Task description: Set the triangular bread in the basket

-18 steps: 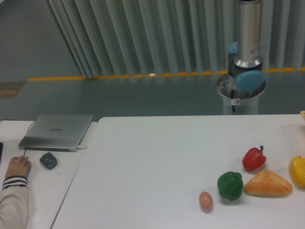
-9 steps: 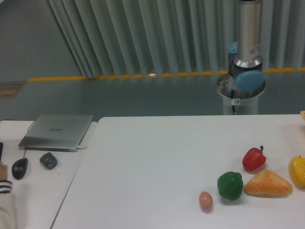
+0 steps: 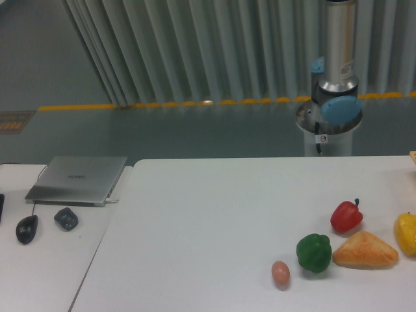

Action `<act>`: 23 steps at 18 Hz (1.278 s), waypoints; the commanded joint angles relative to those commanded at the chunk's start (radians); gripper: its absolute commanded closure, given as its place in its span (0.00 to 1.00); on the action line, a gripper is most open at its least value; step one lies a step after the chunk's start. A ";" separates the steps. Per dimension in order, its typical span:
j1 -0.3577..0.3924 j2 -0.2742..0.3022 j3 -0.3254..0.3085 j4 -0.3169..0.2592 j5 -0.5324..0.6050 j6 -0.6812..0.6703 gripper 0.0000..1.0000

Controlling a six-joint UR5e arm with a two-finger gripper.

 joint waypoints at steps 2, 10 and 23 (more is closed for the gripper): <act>-0.032 0.008 0.025 0.005 0.011 0.000 0.00; -0.173 0.014 0.057 -0.008 0.060 0.000 0.00; -0.607 0.003 0.088 -0.037 0.045 -0.002 0.00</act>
